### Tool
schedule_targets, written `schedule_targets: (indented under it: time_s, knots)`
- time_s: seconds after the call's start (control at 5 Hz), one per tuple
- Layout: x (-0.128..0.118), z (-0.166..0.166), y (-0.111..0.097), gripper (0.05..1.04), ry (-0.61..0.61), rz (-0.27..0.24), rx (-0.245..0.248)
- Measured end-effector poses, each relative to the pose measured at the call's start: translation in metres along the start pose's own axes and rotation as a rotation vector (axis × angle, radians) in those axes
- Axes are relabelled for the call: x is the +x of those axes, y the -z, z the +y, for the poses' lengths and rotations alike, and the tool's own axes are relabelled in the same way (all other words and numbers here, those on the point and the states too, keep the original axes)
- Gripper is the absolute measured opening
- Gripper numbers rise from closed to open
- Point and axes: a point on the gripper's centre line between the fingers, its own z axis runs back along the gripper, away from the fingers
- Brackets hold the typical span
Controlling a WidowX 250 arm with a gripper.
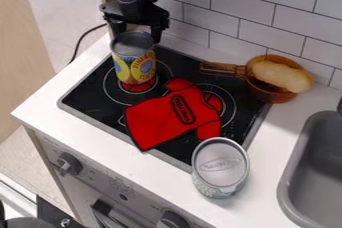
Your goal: Move the object in front the table
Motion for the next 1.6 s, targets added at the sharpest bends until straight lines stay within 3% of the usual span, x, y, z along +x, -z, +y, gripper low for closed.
schedule_targets:
  time_s: [0.4,0.6,1.6]
  knots:
    - [-0.016,0.005,-0.008,0.998,0.103,0.021,-0.027]
    - [-0.023,0.009,-0.006,0.998,0.143,0.038,-0.016]
    - [-0.059,0.013,-0.029,0.998,0.174,0.011,-0.048]
